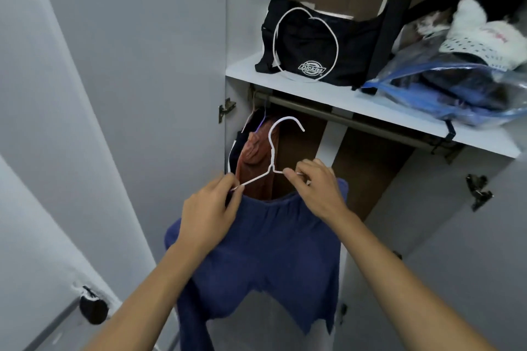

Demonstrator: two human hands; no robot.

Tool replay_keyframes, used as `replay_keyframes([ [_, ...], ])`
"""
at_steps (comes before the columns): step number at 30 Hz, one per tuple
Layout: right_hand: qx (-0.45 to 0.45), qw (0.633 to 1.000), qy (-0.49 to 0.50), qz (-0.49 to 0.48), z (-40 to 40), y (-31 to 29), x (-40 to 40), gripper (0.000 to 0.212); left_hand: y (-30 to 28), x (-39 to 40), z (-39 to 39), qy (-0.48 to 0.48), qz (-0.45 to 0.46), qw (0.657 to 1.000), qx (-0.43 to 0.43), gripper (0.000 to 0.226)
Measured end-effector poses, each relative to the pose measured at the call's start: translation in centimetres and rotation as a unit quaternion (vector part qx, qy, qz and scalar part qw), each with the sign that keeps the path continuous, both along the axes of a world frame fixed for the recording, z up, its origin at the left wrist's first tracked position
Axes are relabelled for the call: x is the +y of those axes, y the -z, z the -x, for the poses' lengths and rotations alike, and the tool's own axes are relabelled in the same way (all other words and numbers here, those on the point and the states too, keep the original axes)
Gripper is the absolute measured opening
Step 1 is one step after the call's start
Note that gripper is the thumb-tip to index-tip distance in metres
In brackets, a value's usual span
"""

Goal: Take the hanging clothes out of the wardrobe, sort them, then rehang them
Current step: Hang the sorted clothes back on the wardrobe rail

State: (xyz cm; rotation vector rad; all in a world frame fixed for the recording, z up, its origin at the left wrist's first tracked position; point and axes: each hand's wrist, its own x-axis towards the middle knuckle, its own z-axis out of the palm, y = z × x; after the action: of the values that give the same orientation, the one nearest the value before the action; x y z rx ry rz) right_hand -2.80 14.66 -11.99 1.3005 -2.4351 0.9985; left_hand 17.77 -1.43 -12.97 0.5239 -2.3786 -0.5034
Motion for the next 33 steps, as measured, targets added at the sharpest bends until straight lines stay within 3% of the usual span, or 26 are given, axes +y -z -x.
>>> replay_keyframes([
  [17,0.044,0.998,0.037,-0.009,8.3,3.4,-5.0,0.059,3.0,-6.2,7.8,0.116,-0.075,0.990,-0.011,0.004],
  [24,0.069,0.996,0.046,0.026,15.3,5.9,-7.5,0.048,4.1,-8.8,13.1,0.182,-0.059,0.980,-0.048,0.037],
  [33,0.066,0.996,0.042,0.046,23.9,10.6,-10.8,0.055,7.6,-10.7,21.6,0.173,-0.024,0.984,-0.027,0.035],
])
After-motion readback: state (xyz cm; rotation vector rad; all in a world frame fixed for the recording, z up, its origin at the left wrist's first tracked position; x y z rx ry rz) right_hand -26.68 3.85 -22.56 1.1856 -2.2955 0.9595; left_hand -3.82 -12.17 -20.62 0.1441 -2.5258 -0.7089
